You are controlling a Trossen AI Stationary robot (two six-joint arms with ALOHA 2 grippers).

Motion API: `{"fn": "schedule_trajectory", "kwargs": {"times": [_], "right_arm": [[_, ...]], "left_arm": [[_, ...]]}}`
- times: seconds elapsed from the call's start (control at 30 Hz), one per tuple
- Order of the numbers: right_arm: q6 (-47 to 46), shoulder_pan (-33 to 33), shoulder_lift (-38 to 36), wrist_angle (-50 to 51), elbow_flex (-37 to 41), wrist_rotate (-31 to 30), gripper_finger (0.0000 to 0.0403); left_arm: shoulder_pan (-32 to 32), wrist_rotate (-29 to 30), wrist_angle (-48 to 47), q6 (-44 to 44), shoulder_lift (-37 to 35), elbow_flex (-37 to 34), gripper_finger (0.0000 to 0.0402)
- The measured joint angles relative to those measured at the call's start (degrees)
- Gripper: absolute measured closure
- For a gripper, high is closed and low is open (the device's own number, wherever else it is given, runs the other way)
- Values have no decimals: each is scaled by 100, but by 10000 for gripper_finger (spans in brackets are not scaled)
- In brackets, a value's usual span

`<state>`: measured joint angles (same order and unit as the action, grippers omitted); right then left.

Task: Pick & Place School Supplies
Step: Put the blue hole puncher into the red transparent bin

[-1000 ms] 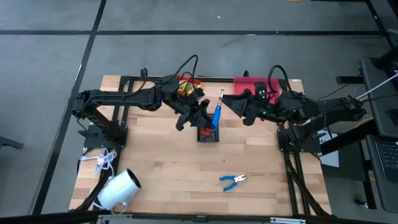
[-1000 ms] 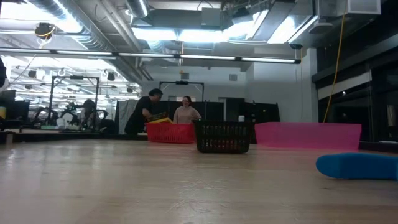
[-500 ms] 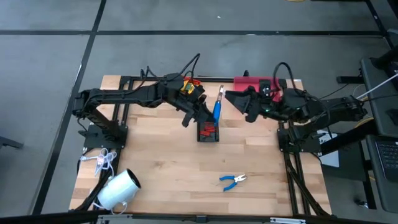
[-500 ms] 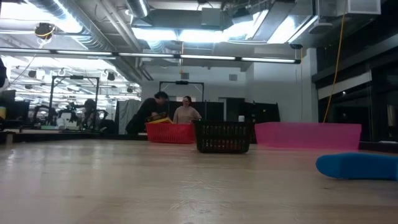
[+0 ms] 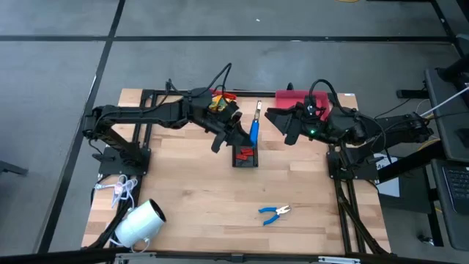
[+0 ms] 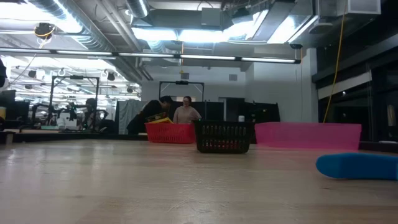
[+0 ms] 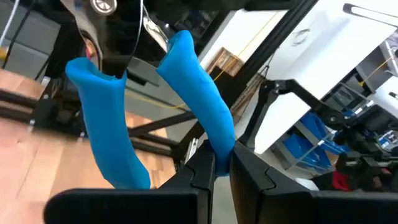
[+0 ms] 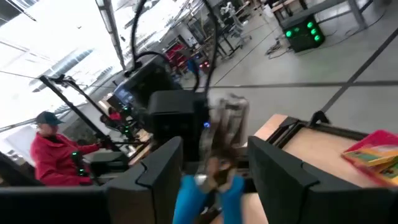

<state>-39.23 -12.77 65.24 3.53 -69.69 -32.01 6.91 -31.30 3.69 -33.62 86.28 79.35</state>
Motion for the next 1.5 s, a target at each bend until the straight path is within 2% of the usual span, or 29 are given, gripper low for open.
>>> {"fn": "schedule_trajectory", "kwargs": {"times": [0.3,0.67,1.23,1.37,1.5], "right_arm": [[71,245,131,-2,-2,359,216],[100,302,360,-615,-2,624,177],[24,414,562,-776,-7,801,181],[23,434,561,-839,-7,892,195],[72,432,561,-863,-7,917,247]], "left_arm": [[-201,165,256,-91,2,0,379],[-275,183,234,-124,0,0,379],[-312,64,208,-117,13,-2,379],[-351,64,207,-116,13,-2,379],[-363,64,170,-118,13,-2,379]]}}
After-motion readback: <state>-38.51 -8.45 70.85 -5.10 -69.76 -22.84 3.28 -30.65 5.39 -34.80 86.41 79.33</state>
